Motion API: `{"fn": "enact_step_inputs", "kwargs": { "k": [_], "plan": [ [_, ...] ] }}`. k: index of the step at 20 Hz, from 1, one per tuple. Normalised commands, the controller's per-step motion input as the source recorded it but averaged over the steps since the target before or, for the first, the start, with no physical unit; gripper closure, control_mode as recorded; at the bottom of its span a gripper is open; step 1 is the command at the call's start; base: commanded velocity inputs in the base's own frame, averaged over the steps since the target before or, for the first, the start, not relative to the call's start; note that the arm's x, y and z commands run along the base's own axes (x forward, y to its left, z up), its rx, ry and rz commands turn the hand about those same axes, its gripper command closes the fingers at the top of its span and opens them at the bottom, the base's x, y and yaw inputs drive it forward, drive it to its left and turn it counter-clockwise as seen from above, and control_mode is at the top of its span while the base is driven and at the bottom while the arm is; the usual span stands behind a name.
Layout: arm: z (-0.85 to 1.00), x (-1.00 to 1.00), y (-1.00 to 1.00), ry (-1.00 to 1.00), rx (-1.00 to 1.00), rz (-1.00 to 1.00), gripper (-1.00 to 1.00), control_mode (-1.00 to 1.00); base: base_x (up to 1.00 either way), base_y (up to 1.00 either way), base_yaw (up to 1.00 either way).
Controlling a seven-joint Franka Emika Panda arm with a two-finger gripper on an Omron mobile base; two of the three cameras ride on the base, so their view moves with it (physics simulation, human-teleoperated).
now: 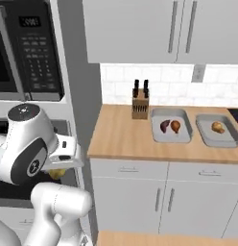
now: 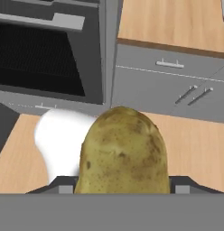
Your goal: Place one potato and one chicken drumstick in each tupperware on the nearby counter, to pack two identical lunches.
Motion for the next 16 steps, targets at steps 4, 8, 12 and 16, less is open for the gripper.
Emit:
{"fn": "enact_step_inputs", "kwargs": {
  "k": [4,8,12,16],
  "plan": [
    [0.0,0.0,0.0,0.0,0.0,0.0,1.0,1.0,0.47,-1.0,0.12],
    [0.0,0.0,0.0,0.0,0.0,0.0,1.0,1.0,0.94,-1.0,0.05],
    [0.0,0.0,0.0,0.0,0.0,0.0,1.0,1.0,0.71,-1.0,0.18],
    [0.0,0.0,0.0,0.0,0.0,0.0,1.0,1.0,0.21,-1.0,0.28]
  ]
}}
